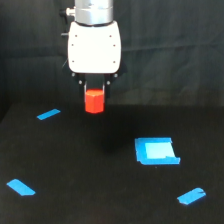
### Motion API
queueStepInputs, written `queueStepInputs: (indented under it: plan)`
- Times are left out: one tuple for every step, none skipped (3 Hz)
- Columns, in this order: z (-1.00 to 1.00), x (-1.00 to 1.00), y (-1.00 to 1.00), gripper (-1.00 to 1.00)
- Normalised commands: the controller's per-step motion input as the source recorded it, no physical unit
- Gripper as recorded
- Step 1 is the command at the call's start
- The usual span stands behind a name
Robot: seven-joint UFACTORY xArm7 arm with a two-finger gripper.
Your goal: Pick up the red object from the table
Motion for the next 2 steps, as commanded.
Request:
queueStepInputs:
  plan:
    - [0.03, 0.0, 0.0, -0.89]
    - [0.05, 0.08, -0.05, -1.0]
